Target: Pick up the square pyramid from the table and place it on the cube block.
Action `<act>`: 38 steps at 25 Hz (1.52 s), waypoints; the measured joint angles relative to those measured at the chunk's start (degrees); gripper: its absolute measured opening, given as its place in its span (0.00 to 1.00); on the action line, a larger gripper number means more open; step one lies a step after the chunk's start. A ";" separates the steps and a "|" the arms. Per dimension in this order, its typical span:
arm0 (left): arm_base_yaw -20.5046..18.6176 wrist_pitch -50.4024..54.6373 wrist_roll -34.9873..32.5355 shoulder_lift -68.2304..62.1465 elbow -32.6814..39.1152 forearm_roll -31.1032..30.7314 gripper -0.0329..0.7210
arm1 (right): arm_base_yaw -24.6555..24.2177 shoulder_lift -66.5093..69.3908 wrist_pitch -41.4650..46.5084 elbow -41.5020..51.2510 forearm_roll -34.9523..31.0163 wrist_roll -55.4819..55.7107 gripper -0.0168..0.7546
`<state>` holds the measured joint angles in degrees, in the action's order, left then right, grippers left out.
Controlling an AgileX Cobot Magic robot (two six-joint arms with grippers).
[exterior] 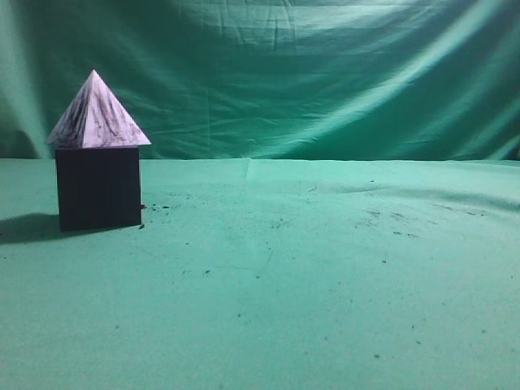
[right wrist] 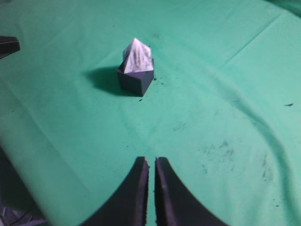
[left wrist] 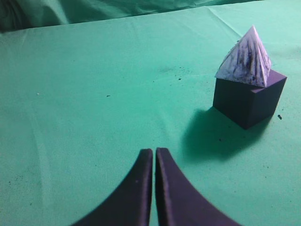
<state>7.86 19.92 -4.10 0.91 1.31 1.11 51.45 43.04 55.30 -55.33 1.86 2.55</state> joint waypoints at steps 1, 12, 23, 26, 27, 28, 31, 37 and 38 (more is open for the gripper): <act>0.00 0.00 0.00 0.00 0.00 0.00 0.04 | 0.00 -0.71 -0.13 0.04 0.65 0.10 0.02; 0.00 0.00 0.00 0.00 0.00 0.00 0.04 | -18.71 -24.62 -25.47 23.50 1.99 0.10 0.02; 0.00 0.00 0.00 0.00 0.00 0.00 0.04 | -41.75 -43.53 -37.08 49.61 2.06 0.20 0.02; 0.00 0.00 0.00 0.00 0.00 0.00 0.04 | -45.37 -43.53 -37.28 54.22 0.65 0.20 0.02; 0.00 0.00 0.00 0.00 0.00 0.00 0.04 | -46.05 -43.53 -37.52 55.50 0.35 0.20 0.02; 0.00 0.00 0.00 0.00 0.00 0.00 0.04 | -46.61 -43.53 -37.52 56.31 0.10 0.20 0.02; 0.00 0.00 0.00 0.00 0.00 0.00 0.04 | -47.02 -43.53 -36.70 56.88 -0.03 0.20 0.02; 0.00 0.00 0.00 0.00 0.00 0.00 0.04 | -47.02 -43.53 -34.65 56.88 -0.03 0.20 0.02; 0.00 0.00 0.00 0.00 0.00 0.00 0.04 | -47.02 -43.53 -34.65 56.99 -0.03 0.20 0.02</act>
<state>7.86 19.92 -4.10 0.91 1.31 1.11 4.42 -0.50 20.65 1.65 1.82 2.75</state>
